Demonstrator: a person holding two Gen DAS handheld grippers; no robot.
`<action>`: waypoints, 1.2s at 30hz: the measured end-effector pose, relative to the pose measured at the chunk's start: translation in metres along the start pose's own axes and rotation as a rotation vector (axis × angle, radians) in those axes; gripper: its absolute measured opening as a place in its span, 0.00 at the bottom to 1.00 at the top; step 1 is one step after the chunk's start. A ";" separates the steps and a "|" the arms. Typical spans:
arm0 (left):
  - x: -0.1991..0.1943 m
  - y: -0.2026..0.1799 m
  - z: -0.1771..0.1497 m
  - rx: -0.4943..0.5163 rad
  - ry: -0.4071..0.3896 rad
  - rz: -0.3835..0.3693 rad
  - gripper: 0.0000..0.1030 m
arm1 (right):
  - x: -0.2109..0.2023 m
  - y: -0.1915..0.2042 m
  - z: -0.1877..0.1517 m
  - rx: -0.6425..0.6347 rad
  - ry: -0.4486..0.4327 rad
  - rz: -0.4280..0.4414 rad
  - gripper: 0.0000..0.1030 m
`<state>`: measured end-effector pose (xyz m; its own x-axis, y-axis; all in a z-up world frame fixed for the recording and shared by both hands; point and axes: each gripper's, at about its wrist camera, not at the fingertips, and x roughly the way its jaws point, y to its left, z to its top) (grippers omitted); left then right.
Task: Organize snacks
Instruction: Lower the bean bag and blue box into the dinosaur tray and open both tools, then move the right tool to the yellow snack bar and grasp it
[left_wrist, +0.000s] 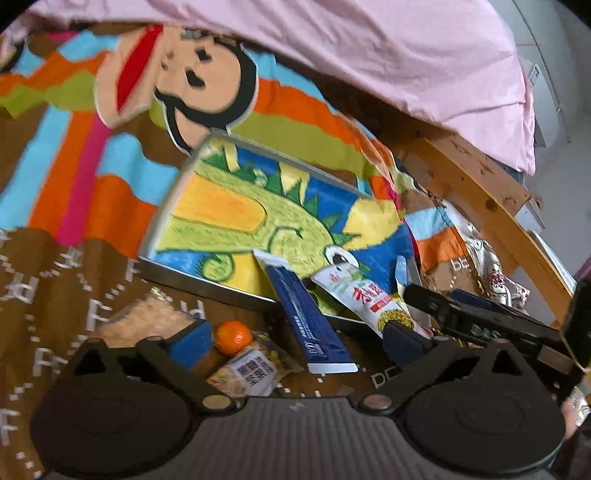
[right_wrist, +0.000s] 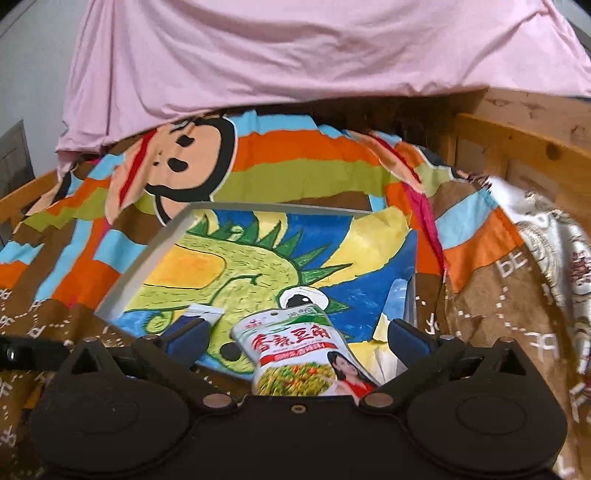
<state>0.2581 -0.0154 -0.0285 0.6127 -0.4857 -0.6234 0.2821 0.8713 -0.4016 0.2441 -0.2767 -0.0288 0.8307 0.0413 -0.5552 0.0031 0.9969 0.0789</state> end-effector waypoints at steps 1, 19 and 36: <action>-0.007 -0.001 -0.001 0.004 -0.012 0.012 0.99 | -0.008 0.001 -0.001 -0.007 -0.010 -0.004 0.99; -0.107 -0.038 -0.062 0.154 -0.214 0.247 0.99 | -0.136 0.018 -0.053 0.123 -0.027 -0.042 0.99; -0.127 -0.015 -0.106 -0.004 -0.031 0.361 0.99 | -0.146 0.055 -0.093 0.021 0.172 -0.069 0.99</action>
<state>0.0979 0.0260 -0.0139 0.6944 -0.1446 -0.7049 0.0411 0.9860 -0.1618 0.0712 -0.2215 -0.0204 0.7206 -0.0143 -0.6932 0.0700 0.9962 0.0523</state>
